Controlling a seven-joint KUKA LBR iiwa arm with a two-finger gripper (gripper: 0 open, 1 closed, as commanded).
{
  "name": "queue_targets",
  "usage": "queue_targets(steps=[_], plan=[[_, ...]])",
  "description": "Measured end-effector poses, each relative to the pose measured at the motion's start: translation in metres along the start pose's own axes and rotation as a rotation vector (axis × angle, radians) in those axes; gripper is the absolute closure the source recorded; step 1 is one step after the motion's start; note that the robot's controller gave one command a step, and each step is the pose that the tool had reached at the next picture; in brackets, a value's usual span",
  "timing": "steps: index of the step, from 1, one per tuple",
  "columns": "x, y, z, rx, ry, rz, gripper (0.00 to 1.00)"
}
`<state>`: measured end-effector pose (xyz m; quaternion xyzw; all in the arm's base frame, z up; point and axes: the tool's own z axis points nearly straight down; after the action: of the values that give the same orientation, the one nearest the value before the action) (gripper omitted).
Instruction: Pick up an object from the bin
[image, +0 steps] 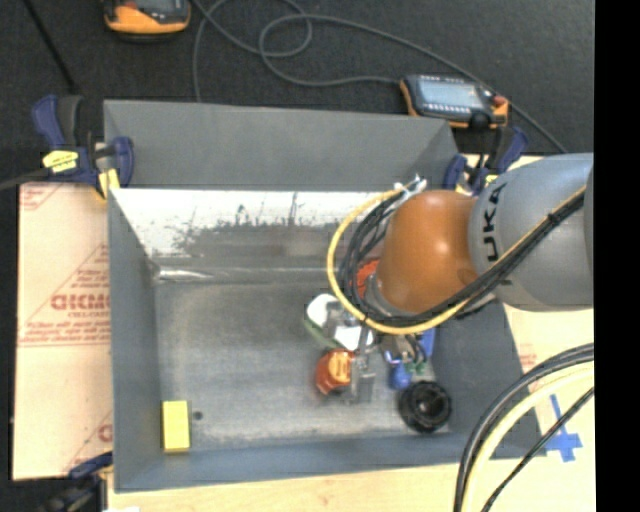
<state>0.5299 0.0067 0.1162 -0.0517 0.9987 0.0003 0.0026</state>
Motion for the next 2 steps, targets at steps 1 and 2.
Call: queue_targets(steps=[1,2], plan=[[-0.005,-0.002,0.041,-0.001,0.002,0.019,0.00],[0.006,-0.012,0.046,0.000,0.005,0.181,1.00]])
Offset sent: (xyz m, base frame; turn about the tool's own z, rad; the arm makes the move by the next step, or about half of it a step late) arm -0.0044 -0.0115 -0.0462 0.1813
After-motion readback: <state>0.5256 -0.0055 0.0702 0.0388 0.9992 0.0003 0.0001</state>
